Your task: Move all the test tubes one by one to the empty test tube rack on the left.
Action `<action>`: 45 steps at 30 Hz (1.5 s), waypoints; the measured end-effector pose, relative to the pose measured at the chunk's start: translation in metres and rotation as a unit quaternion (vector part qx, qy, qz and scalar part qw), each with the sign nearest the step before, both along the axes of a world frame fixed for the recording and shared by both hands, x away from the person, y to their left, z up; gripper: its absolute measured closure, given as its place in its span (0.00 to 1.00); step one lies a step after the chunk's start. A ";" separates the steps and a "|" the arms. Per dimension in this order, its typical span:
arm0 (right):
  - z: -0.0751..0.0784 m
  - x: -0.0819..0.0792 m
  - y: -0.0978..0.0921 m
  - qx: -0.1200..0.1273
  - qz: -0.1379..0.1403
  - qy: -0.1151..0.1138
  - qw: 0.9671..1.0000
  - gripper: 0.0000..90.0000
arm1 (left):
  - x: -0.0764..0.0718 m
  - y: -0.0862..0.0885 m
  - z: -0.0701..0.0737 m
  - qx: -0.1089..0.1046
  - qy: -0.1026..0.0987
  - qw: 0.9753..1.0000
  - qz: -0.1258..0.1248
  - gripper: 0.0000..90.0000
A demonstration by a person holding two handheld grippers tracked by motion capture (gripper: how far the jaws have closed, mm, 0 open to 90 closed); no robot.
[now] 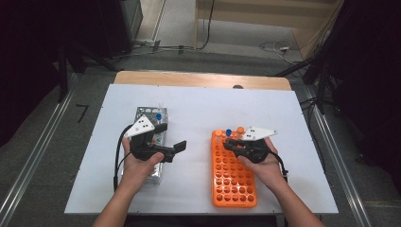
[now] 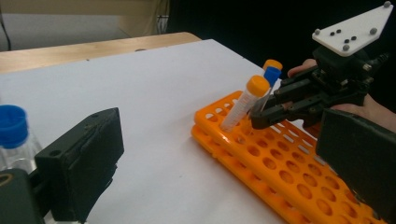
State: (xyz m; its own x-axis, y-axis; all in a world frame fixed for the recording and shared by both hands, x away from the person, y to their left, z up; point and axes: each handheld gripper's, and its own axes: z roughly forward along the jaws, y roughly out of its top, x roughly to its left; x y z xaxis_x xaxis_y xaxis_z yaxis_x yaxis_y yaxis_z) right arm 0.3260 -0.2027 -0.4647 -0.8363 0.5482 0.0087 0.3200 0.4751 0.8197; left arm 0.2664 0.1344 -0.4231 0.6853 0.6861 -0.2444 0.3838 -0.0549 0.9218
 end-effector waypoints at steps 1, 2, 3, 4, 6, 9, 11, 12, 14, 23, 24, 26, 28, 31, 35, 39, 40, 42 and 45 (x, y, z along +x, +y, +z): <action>0.001 -0.001 -0.001 0.005 -0.001 -0.002 1.000 0.83 | -0.001 -0.002 0.000 0.000 -0.001 1.000 -0.003 0.01; 0.003 -0.002 -0.002 0.007 0.000 -0.003 1.000 0.83 | -0.001 -0.003 0.000 0.000 0.000 1.000 -0.009 0.00; 0.003 -0.002 -0.003 0.009 0.000 -0.004 1.000 0.83 | -0.001 -0.005 0.000 0.001 -0.001 1.000 -0.013 0.00; 0.005 -0.003 -0.004 0.011 0.000 -0.007 1.000 0.83 | -0.001 -0.008 0.000 0.002 -0.002 1.000 -0.017 0.00; 0.008 -0.005 -0.006 0.017 0.001 -0.012 1.000 0.83 | -0.001 -0.011 0.000 0.002 -0.002 1.000 -0.025 0.00; 0.012 -0.007 -0.010 0.027 0.001 -0.012 1.000 0.83 | -0.001 -0.015 -0.001 0.001 0.000 0.999 -0.033 0.00; 0.014 -0.009 -0.011 0.030 0.003 -0.013 0.999 0.83 | -0.001 -0.018 -0.001 0.003 0.000 0.999 -0.035 0.00; 0.015 -0.010 -0.012 0.030 0.004 -0.013 0.999 0.83 | 0.000 -0.019 -0.001 0.004 0.000 0.999 -0.038 0.00; 0.016 -0.012 -0.013 0.032 0.006 -0.012 0.999 0.83 | -0.001 -0.022 -0.001 0.005 -0.001 0.999 -0.042 0.00; 0.024 -0.024 -0.010 0.041 0.034 -0.010 0.999 0.83 | -0.003 -0.038 0.002 0.006 0.002 0.998 -0.059 0.09; 0.025 -0.026 -0.008 0.040 0.038 -0.009 0.998 0.83 | -0.003 -0.041 0.003 0.011 0.002 0.998 -0.059 0.12; 0.025 -0.030 -0.005 0.038 0.046 -0.010 0.998 0.83 | -0.004 -0.046 0.003 0.017 0.003 0.998 -0.061 0.17; 0.026 -0.032 -0.002 0.038 0.053 -0.010 0.998 0.83 | -0.004 -0.051 0.003 0.016 0.004 0.997 -0.070 0.20; 0.027 -0.034 0.002 0.042 0.061 -0.005 0.997 0.83 | -0.004 -0.055 0.002 0.012 0.005 0.996 -0.083 0.26; 0.027 -0.038 0.008 0.041 0.074 -0.003 0.996 0.83 | -0.005 -0.062 0.001 0.011 0.007 0.995 -0.098 0.31; 0.028 -0.043 0.013 0.041 0.085 -0.002 0.996 0.83 | -0.006 -0.069 0.000 0.013 0.002 0.994 -0.107 0.34; 0.028 -0.044 0.013 0.041 0.087 -0.001 0.995 0.83 | -0.006 -0.071 0.001 0.013 0.002 0.994 -0.107 0.35; 0.028 -0.045 0.015 0.043 0.092 0.003 0.995 0.83 | -0.006 -0.072 0.001 0.010 0.001 0.994 -0.109 0.40; 0.028 -0.046 0.018 0.045 0.100 0.006 0.994 0.83 | -0.006 -0.074 0.001 0.005 0.000 0.993 -0.114 0.45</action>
State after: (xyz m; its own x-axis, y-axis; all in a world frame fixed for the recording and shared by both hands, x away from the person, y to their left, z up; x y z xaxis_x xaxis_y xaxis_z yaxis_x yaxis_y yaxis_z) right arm 0.2797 -0.1844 -0.4367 -0.9277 0.3683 0.0613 0.2375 0.4554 0.8580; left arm 0.2607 0.0600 -0.4219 0.8233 0.5149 -0.2390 0.3605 -0.1490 0.9208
